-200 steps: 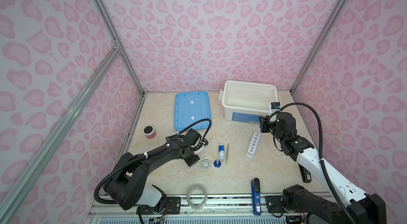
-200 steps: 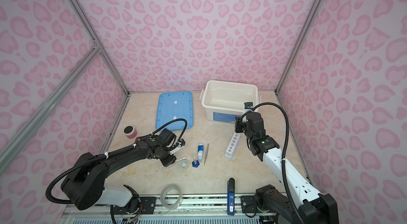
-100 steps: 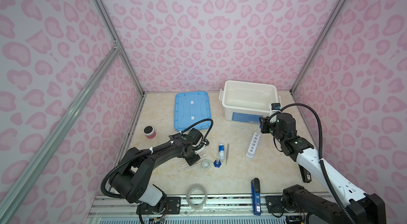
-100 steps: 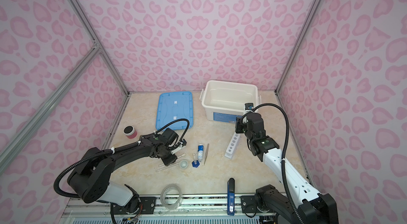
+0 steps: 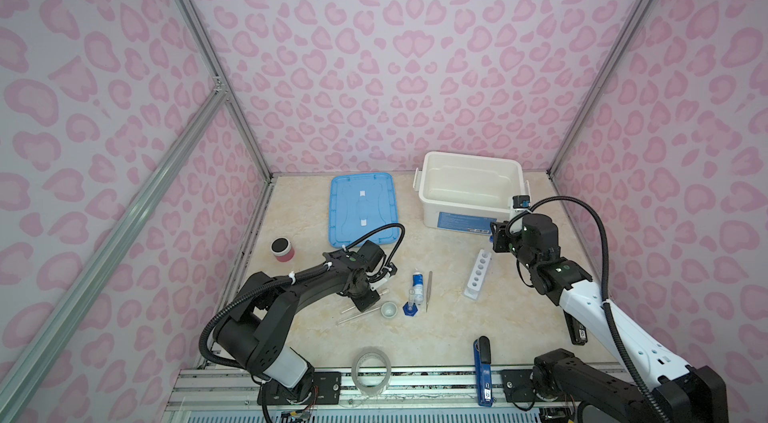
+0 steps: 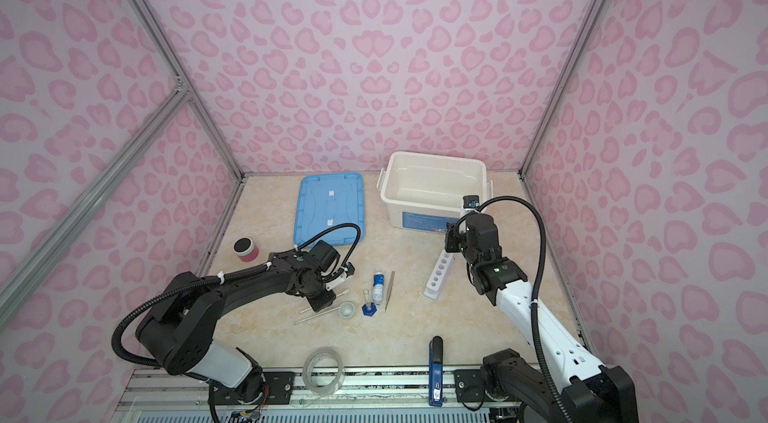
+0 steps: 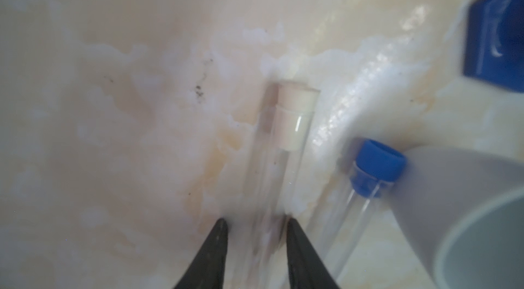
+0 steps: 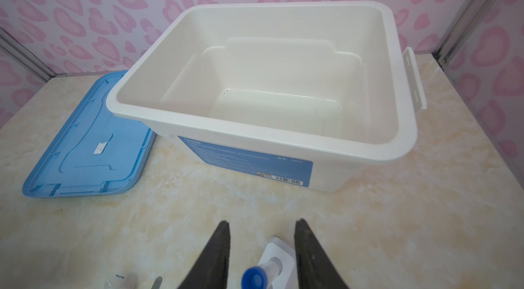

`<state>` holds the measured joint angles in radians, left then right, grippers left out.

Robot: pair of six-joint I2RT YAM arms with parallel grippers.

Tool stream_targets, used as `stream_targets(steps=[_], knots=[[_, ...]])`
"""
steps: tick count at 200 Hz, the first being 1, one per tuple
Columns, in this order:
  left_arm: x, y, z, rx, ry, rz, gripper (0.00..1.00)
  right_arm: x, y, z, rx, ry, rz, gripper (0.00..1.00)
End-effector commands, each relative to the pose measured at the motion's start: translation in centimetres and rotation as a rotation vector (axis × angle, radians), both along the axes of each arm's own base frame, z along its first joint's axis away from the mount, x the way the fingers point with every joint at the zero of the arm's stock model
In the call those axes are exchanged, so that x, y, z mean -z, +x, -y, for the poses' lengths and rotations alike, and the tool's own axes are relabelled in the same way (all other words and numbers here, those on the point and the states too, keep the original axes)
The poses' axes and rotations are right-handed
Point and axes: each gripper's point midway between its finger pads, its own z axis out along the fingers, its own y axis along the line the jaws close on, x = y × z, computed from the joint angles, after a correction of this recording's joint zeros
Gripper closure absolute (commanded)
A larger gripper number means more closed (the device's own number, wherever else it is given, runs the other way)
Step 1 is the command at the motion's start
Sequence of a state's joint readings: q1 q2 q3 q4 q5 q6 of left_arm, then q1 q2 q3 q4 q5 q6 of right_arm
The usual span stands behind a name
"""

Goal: Organize the chemistry lab equipment
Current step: 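Close left gripper around the white-capped glass tube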

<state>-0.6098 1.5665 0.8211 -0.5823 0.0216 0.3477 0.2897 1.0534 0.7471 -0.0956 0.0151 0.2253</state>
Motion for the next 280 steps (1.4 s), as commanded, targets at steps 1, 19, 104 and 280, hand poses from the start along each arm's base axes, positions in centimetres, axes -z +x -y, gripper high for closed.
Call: stream_targets(steps=[1, 19, 104, 280], knots=[[0.5, -0.3, -0.2, 0.001, 0.017, -0.02, 0.67, -0.3, 0.2, 0.0, 0.006, 0.012, 0.017, 0.62], [0.5, -0.3, -0.1, 0.001, 0.017, -0.025, 0.71, -0.1, 0.2, 0.0, 0.008, 0.012, 0.015, 0.62], [0.1, 0.0, 0.3, 0.0, -0.003, -0.007, 0.81, 0.2, 0.3, 0.2, 0.018, 0.021, 0.003, 0.62], [-6.4, 2.9, 1.7, -0.032, -0.194, 0.208, 0.85, -0.9, -0.3, -0.7, -0.03, 0.077, 0.006, 0.61]])
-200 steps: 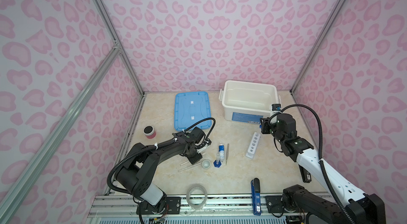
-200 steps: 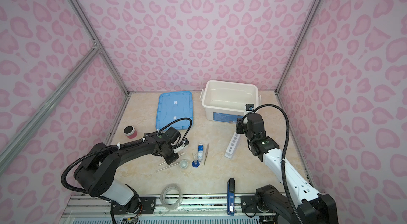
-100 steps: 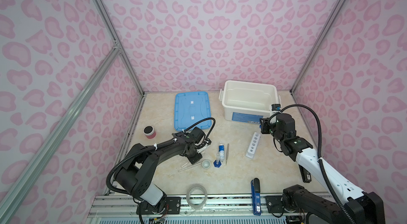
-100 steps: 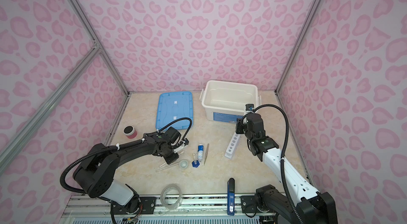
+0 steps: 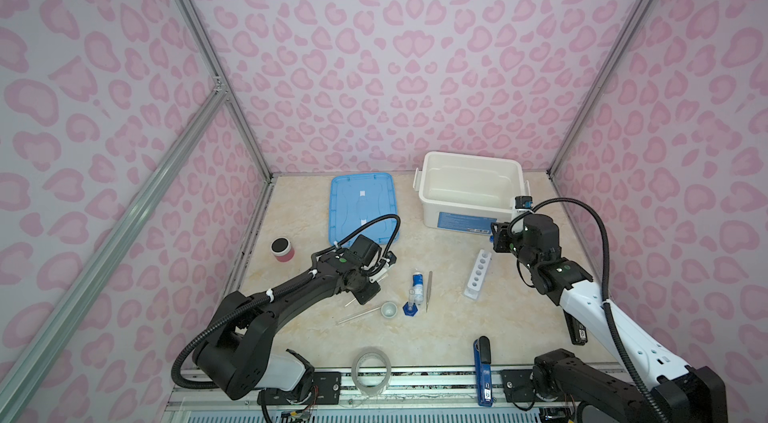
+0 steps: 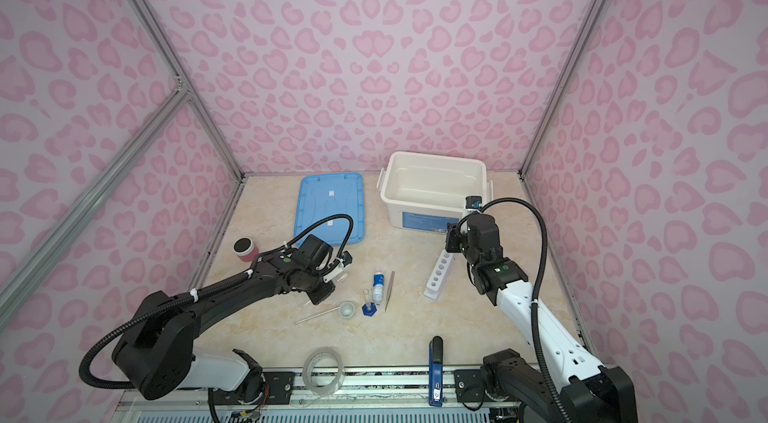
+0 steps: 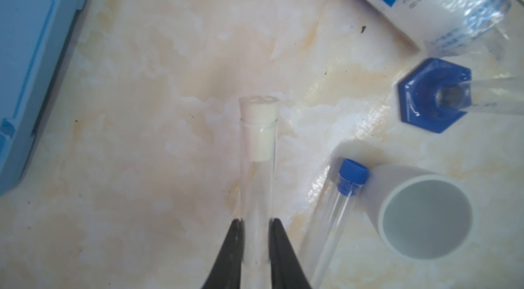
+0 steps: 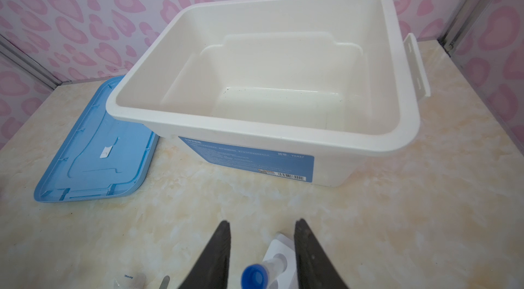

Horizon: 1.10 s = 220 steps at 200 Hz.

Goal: Organize the chemistry lab equipment
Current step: 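Close left gripper around the white-capped glass tube, then lift the tube upright with left gripper while right gripper reaches toward it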

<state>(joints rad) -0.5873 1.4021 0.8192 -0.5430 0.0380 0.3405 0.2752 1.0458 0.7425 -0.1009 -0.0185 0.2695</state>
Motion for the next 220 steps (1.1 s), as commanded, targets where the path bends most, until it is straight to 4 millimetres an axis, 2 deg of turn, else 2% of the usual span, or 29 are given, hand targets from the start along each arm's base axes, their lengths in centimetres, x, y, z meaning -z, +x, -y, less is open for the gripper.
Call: stream_targets(steps=[1, 14, 63, 91, 133, 166, 220], knots=[[-1.9, 0.9, 0.8, -0.005, -0.069, 0.055, 0.85, -1.1, -0.1, -0.7, -0.037, 0.026, 0.021, 0.61], [-3.1, 1.4, 1.1, -0.005, -0.104, 0.086, 0.85, -1.8, -0.3, -1.6, -0.09, 0.036, 0.027, 0.61], [-10.8, 2.9, 3.6, 0.031, -0.321, 0.26, 0.84, -4.6, -1.3, -4.9, -0.28, 0.107, 0.07, 0.59], [-13.6, 3.0, 4.5, 0.058, -0.413, 0.31, 0.84, -5.6, -2.2, -7.6, -0.41, 0.128, 0.065, 0.59], [-15.9, 2.8, 5.8, 0.103, -0.513, 0.346, 0.84, -6.8, -4.9, -12.9, -0.656, 0.133, 0.053, 0.59], [-17.1, 2.6, 6.4, 0.131, -0.553, 0.359, 0.84, -5.9, -7.0, -17.0, -0.827, 0.068, -0.009, 0.59], [-18.4, 1.8, 6.7, 0.158, -0.607, 0.37, 0.84, -6.6, -7.5, -21.7, -0.951, 0.173, 0.018, 0.61]])
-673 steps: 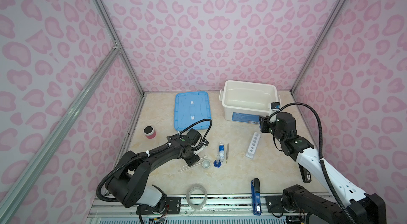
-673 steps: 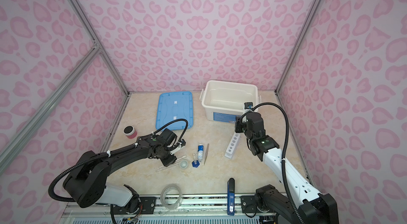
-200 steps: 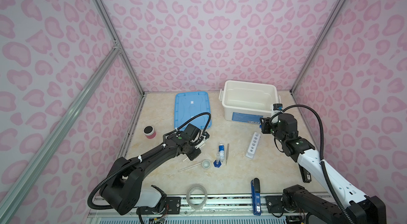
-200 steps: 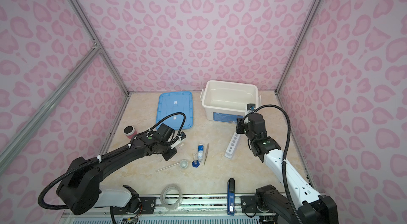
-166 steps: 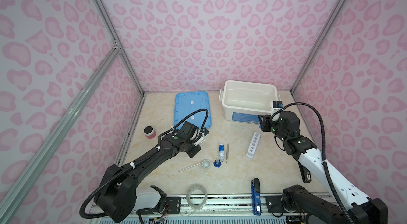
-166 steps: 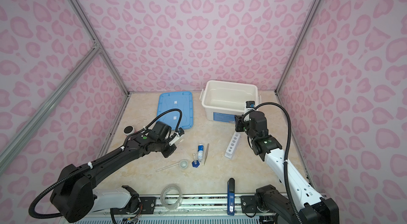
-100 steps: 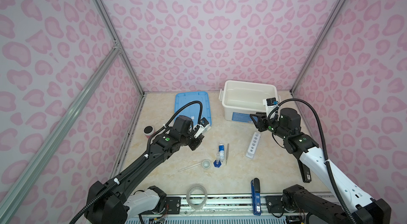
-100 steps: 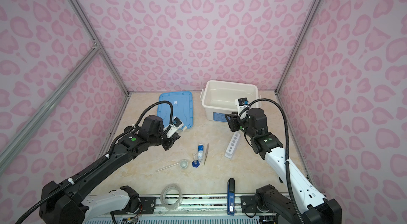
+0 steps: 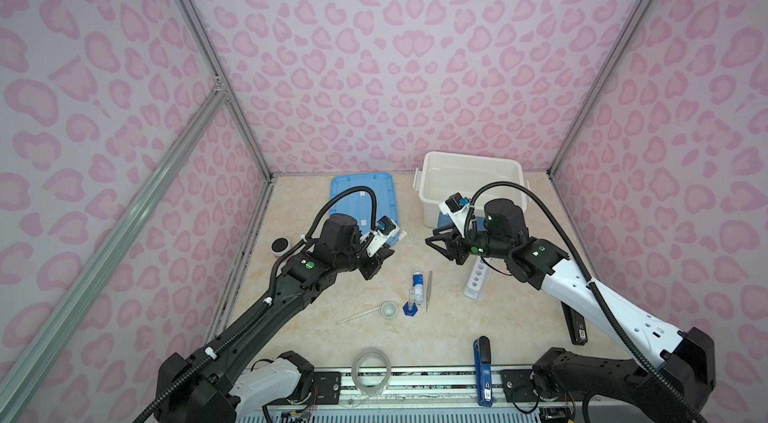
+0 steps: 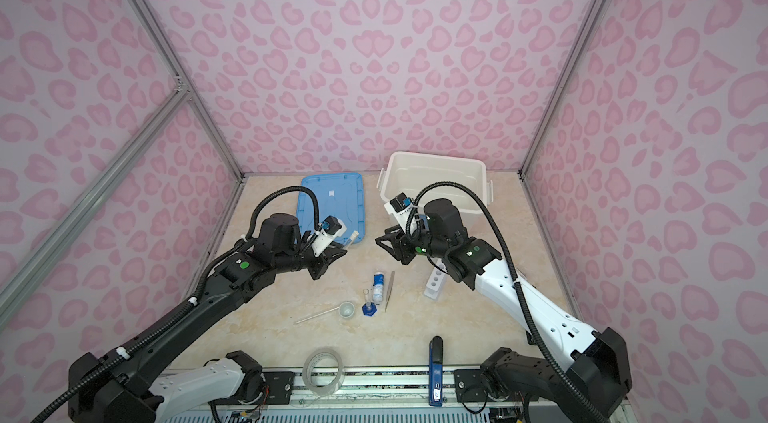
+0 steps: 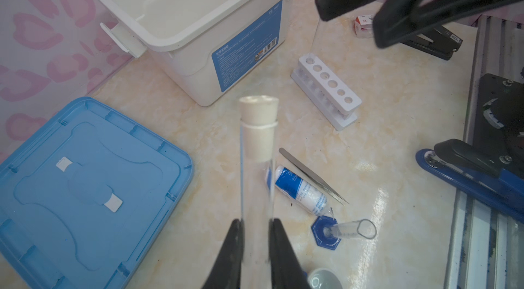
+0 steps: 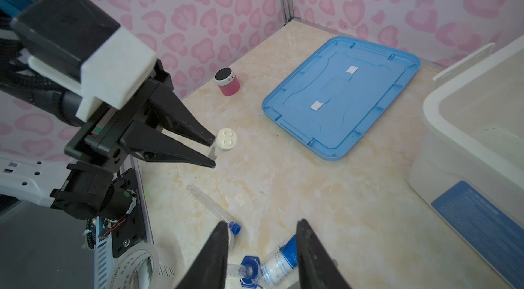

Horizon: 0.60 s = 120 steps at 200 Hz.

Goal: Organize the chemistry lab equipment
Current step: 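Lift the tube upright with left gripper while right gripper reaches toward it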

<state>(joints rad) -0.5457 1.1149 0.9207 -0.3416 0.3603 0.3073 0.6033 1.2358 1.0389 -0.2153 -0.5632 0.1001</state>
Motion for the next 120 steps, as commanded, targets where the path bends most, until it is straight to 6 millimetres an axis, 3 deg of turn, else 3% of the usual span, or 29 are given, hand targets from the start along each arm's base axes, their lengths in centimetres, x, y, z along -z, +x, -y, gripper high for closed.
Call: stream_targets(steps=[1, 58, 120], knots=[[-1.7, -0.1, 0.6, 0.027, -0.058, 0.036, 0.84, -1.2, -0.2, -1.9, -0.065, 0.08, 0.005, 0.61], [-2.2, -0.7, 0.4, 0.029, -0.08, 0.047, 0.84, -1.2, -0.5, -4.8, -0.158, 0.158, -0.036, 0.63], [-2.3, -0.9, 0.8, 0.053, -0.094, 0.042, 0.84, -1.5, -0.6, -6.1, -0.179, 0.208, -0.04, 0.65]])
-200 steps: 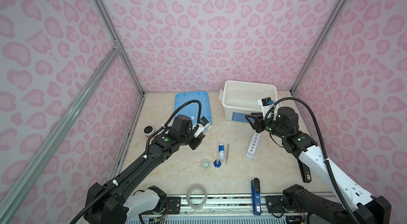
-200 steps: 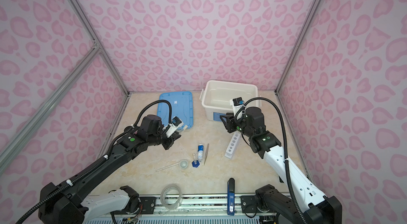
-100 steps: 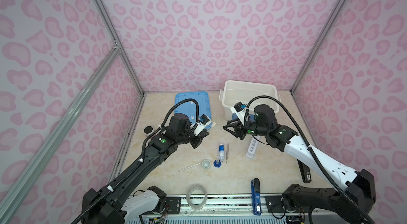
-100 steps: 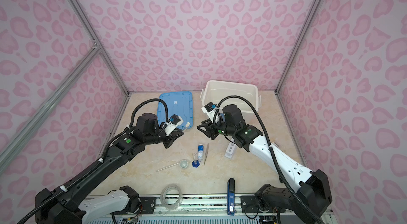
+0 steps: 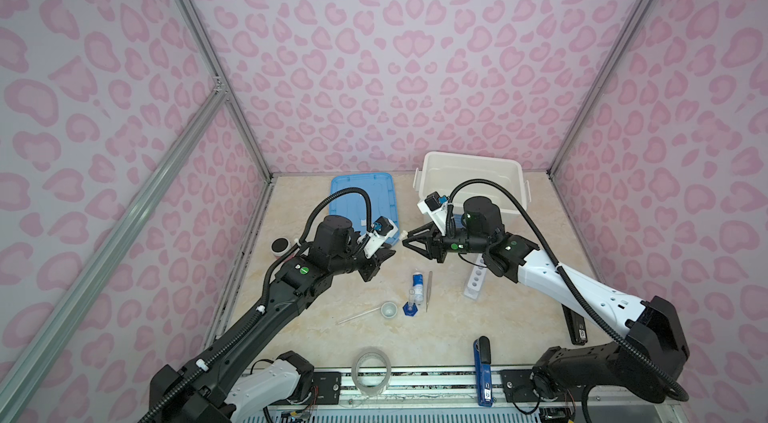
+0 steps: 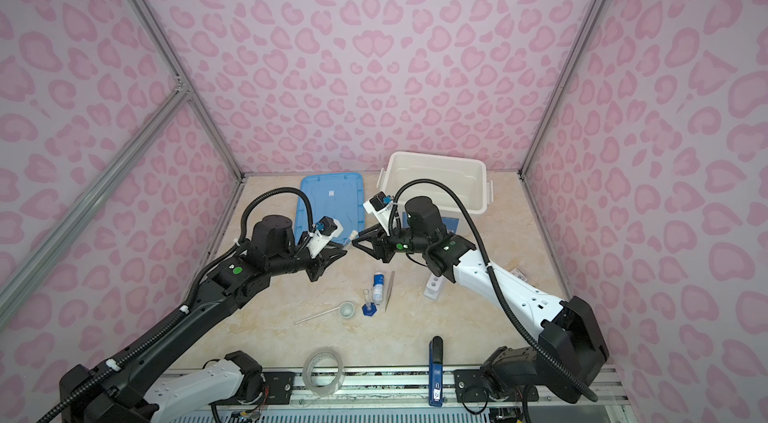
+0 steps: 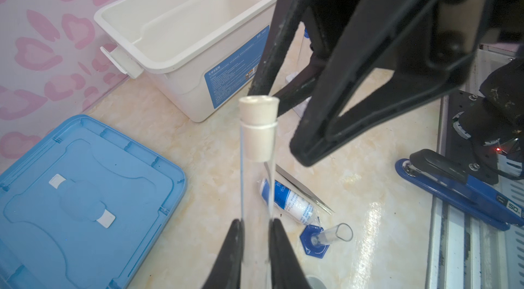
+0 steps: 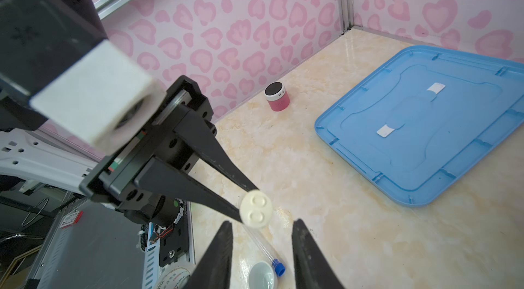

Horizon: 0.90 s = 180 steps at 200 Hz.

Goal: Organize the chemistry lab equipment
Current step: 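Lift the tube upright with left gripper while right gripper reaches toward it, then grasp the tube's white cap with right gripper and open left gripper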

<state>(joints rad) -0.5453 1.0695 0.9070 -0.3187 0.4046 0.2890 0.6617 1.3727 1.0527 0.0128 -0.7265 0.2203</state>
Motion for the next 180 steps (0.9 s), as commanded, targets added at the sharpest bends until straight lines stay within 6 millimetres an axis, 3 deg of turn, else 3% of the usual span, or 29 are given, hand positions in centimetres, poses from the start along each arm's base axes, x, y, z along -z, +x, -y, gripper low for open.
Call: stream_targets(steps=[1, 105, 180], knots=[[-0.9, 0.0, 0.6, 0.026, -0.036, 0.021, 0.84, -0.9, 0.1, -0.8, -0.013, 0.055, 0.02, 0.65], [-1.2, -0.2, 0.6, 0.034, -0.045, 0.027, 0.85, -1.0, 0.7, -1.8, -0.024, 0.094, 0.004, 0.71], [-0.9, -0.2, 0.7, 0.036, -0.041, 0.023, 0.85, -0.8, 0.6, -1.9, -0.023, 0.095, -0.01, 0.86]])
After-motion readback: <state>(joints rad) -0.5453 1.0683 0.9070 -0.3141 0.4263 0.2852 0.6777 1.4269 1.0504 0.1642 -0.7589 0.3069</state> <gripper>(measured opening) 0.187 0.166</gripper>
